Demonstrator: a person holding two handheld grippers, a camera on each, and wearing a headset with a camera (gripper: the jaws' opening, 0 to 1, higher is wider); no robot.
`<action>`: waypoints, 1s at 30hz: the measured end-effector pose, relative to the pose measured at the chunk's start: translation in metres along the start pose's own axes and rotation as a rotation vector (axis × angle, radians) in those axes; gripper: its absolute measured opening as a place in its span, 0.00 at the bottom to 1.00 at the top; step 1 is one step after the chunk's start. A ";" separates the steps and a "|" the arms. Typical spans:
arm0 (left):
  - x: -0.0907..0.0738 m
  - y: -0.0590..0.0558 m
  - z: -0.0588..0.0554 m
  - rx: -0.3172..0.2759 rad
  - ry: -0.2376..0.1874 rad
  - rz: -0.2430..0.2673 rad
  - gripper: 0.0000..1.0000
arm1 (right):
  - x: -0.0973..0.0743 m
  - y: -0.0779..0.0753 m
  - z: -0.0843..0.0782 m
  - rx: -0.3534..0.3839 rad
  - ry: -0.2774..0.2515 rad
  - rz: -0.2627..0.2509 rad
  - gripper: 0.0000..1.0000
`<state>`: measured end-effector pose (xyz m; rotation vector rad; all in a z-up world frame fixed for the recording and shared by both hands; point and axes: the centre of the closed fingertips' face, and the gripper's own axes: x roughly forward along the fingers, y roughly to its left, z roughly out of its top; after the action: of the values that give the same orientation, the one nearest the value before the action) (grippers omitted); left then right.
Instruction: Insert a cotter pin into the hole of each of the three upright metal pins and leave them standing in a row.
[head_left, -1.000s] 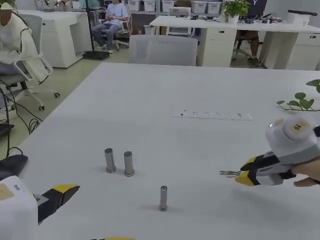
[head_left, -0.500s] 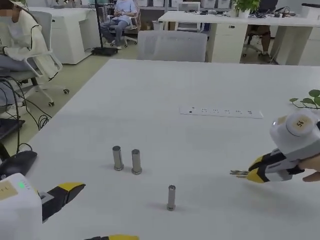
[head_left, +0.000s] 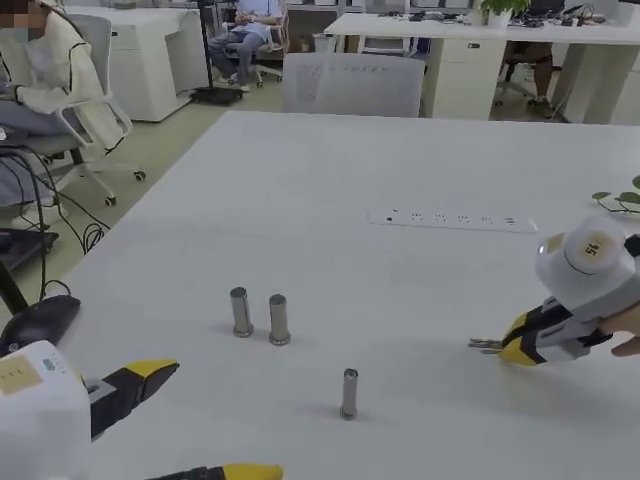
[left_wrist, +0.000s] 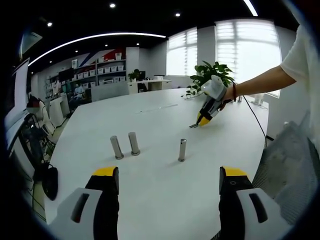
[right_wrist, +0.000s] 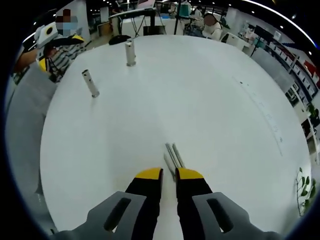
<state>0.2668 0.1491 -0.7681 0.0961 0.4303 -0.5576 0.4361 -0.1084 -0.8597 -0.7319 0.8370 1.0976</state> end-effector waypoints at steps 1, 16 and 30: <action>0.000 0.000 0.000 0.000 0.000 -0.001 0.82 | 0.000 0.000 -0.001 -0.005 0.006 0.001 0.12; -0.001 0.000 0.002 -0.008 -0.009 0.003 0.81 | 0.004 -0.002 -0.004 -0.115 0.078 0.030 0.12; -0.001 -0.001 0.002 -0.011 -0.008 0.000 0.80 | 0.003 -0.003 -0.007 -0.197 0.125 0.045 0.10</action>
<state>0.2662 0.1483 -0.7658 0.0834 0.4255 -0.5551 0.4381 -0.1133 -0.8657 -0.9582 0.8615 1.1950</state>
